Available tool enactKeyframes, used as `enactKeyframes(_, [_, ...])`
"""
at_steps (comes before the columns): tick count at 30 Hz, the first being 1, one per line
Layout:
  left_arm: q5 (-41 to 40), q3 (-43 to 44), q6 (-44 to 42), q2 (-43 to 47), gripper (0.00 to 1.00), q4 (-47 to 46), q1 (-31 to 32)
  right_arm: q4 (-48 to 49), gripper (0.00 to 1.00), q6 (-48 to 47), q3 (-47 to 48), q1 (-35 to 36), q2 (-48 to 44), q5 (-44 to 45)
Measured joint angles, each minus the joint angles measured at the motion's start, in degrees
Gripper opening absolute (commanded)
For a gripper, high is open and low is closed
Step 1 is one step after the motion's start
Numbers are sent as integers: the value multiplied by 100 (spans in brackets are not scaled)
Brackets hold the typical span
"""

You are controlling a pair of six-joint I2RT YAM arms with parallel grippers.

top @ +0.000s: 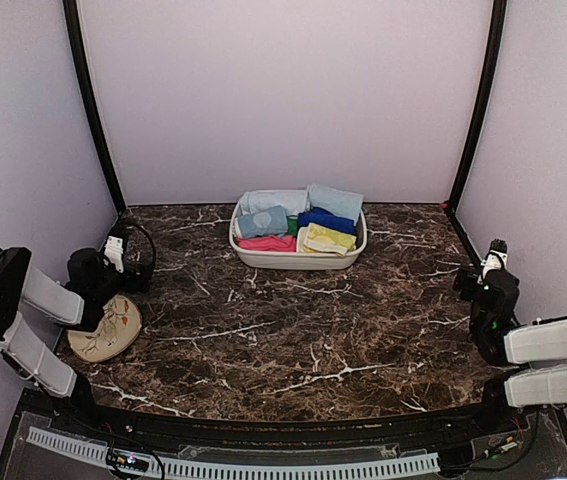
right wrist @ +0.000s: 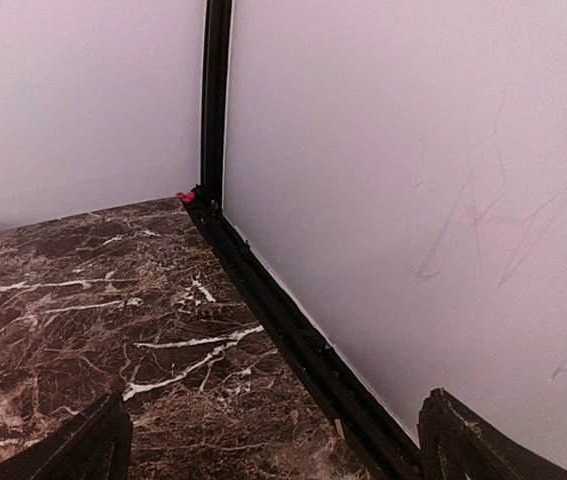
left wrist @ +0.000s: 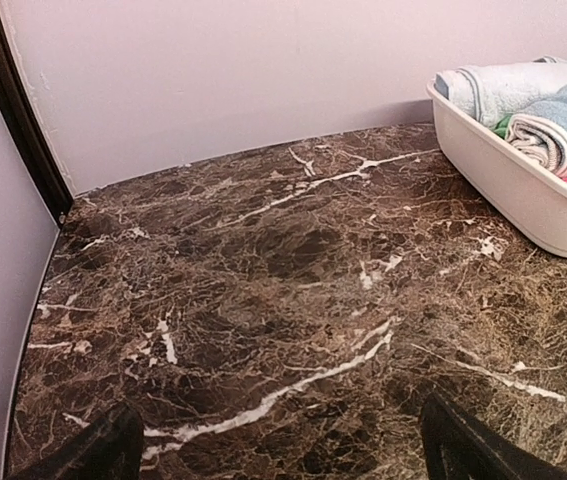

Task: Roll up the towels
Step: Reset both arms

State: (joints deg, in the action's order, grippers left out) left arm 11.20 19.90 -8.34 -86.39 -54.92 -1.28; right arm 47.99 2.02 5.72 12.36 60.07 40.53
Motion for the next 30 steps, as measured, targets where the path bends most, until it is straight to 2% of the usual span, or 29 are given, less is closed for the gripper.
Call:
enactKeyframes(5, [-258,-660,168,-284,99,-1377,-20,1141,100,-98,173,-365,1486,-822])
enactKeyframes(8, [-282,-887,195,-343,99,-1685,-22,1639,100,-203,391,-608,2098,-1556])
enactKeyframes(12, [-343,-643,240,-361,99,-1685,-24,2232,100,-149,487,-1038,2708,-2328])
enactKeyframes(19, [-562,-490,319,-361,99,-1694,-44,2286,100,44,640,-1270,2758,-2765])
enactKeyframes(30, [-614,-490,328,-361,99,-1692,-44,2315,100,66,649,-1270,2758,-2929])
